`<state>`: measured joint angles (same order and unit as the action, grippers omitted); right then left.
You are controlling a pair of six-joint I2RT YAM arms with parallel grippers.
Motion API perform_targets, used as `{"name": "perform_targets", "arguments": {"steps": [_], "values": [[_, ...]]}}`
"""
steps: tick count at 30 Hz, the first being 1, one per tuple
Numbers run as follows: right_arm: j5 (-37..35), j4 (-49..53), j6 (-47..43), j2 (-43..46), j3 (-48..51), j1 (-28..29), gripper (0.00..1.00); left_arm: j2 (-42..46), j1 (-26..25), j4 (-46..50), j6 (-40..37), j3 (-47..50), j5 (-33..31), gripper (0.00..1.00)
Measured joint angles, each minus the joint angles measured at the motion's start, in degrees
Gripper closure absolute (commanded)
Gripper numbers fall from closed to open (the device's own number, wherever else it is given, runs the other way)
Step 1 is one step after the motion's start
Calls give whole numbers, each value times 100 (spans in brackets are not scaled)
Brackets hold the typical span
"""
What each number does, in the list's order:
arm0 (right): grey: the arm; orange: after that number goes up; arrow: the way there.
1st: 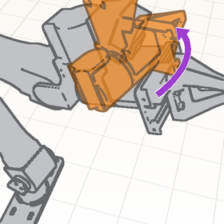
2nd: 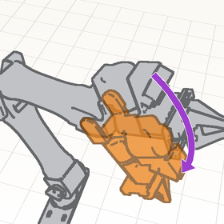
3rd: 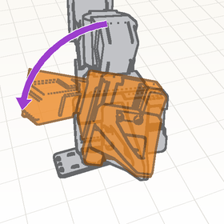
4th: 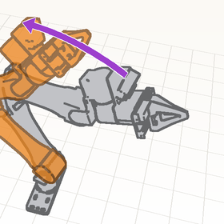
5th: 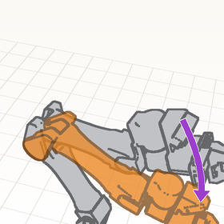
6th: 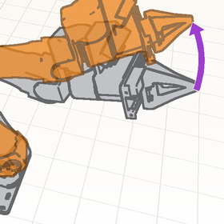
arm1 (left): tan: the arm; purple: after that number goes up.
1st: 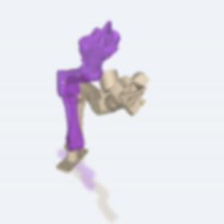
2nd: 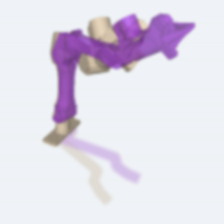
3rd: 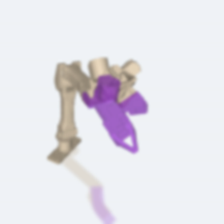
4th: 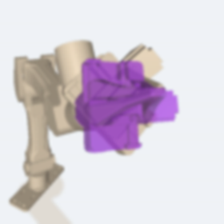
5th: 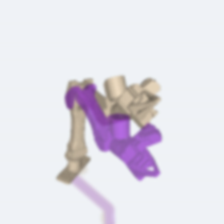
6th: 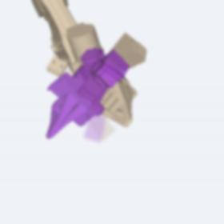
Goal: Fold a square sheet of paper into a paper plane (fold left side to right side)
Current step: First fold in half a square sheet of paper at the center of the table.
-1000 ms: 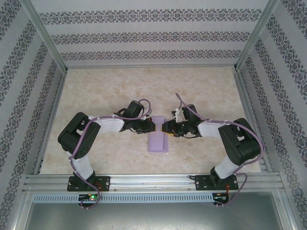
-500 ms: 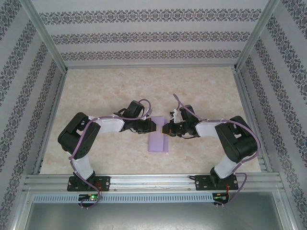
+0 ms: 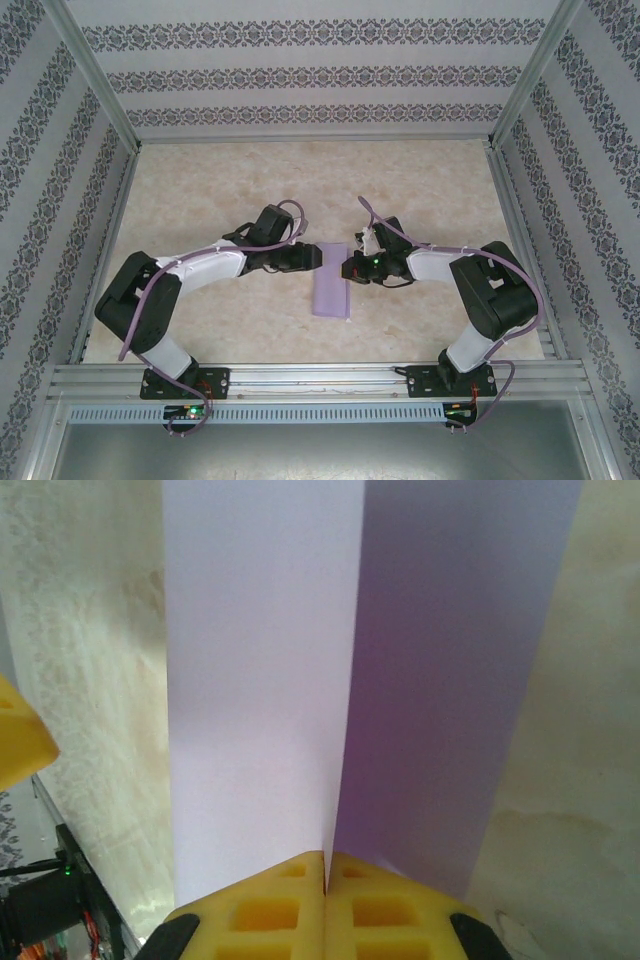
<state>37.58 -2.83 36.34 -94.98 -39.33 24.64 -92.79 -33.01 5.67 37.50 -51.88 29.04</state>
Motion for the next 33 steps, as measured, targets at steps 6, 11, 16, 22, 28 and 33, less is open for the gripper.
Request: {"name": "perform_targets", "arguments": {"steps": [6, 11, 16, 22, 28, 33], "values": [[-76, 160, -76, 0, -20, 0, 100, -365, -72, 81, -7, 0, 7, 46], [-96, 199, -79, 0, -28, 0, 100, -619, -151, 79, -4, -20, 96, 44], [-114, 229, -79, 0, -31, 0, 99, -866, -190, 76, 0, -125, 179, 47], [-138, 275, -122, 0, -31, 0, 97, -992, -212, 122, 4, -238, 162, 58], [-184, 354, -164, 101, -31, -4, 86, -1123, -227, 422, 0, -435, 20, 63], [-289, 485, -214, 387, -28, -101, 76, -1180, -251, 568, 0, -540, -66, 63]]}}
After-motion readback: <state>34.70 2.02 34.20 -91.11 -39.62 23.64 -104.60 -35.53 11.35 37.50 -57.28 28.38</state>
